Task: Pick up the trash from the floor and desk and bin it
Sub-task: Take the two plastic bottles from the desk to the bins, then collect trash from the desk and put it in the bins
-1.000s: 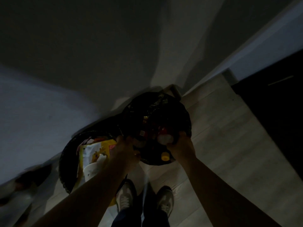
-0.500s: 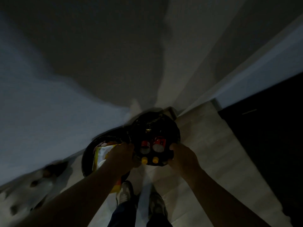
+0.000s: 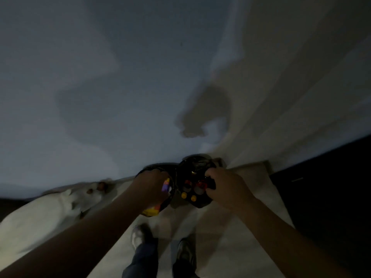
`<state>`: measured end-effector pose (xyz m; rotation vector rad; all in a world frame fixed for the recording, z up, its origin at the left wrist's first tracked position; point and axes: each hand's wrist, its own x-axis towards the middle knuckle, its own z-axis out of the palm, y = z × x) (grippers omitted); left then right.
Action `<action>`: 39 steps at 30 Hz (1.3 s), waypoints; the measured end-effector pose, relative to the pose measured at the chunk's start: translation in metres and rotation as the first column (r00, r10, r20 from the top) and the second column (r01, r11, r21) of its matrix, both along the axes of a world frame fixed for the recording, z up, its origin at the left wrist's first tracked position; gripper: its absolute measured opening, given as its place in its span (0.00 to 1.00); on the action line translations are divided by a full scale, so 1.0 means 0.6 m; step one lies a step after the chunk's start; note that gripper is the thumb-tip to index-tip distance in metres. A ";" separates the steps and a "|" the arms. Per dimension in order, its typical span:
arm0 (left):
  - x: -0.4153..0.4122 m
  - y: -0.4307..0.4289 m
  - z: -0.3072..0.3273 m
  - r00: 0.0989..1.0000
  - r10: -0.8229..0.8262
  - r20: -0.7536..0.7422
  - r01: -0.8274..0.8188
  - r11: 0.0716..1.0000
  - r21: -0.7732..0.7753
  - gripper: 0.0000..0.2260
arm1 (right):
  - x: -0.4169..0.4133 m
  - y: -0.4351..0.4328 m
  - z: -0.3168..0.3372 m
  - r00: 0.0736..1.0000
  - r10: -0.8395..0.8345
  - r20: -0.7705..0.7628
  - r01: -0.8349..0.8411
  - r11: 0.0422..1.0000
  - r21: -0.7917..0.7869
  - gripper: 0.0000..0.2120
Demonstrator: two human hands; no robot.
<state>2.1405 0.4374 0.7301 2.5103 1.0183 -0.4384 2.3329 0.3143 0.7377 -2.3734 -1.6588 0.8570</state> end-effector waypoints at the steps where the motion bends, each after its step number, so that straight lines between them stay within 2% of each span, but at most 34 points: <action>1: -0.012 -0.006 0.030 1.000 0.017 0.016 -0.017 1.000 0.019 0.18 | -0.005 0.000 0.031 0.999 0.035 0.010 -0.035 0.999 0.030 0.20; 6: -0.085 -0.021 0.168 0.993 0.070 0.096 -0.083 0.988 0.134 0.18 | -0.045 0.032 0.167 0.960 0.259 0.104 -0.270 0.957 0.105 0.17; 8: -0.125 -0.024 0.217 0.985 0.112 0.131 -0.134 0.974 0.181 0.19 | -0.073 0.052 0.216 0.941 0.318 0.119 -0.334 0.931 0.151 0.19; 15: -0.341 -0.054 0.352 0.935 0.293 0.201 -0.347 0.876 0.335 0.21 | -0.278 0.124 0.370 0.812 0.546 0.208 -0.584 0.756 0.295 0.20; 21: -0.597 -0.145 0.452 0.821 0.511 0.253 -0.569 0.704 0.424 0.20 | -0.540 0.123 0.465 0.635 0.728 0.259 -0.764 0.542 0.350 0.19; 25: -0.753 -0.228 0.513 0.749 0.602 0.278 -0.653 0.596 0.468 0.18 | -0.708 0.097 0.522 0.525 0.789 0.320 -0.829 0.390 0.400 0.19; 29: -0.889 -0.324 0.568 0.662 0.676 0.322 -0.722 0.462 0.515 0.16 | -0.868 0.063 0.572 0.422 0.832 0.361 -0.859 0.240 0.452 0.19; 33: -0.998 -0.409 0.618 0.562 0.724 0.400 -0.775 0.290 0.562 0.17 | -1.012 0.022 0.622 0.320 0.870 0.374 -0.872 0.117 0.476 0.19; 39: -1.118 -0.495 0.668 0.440 0.762 0.474 -0.801 0.095 0.591 0.15 | -1.177 -0.017 0.683 0.228 0.882 0.413 -0.833 -0.043 0.552 0.16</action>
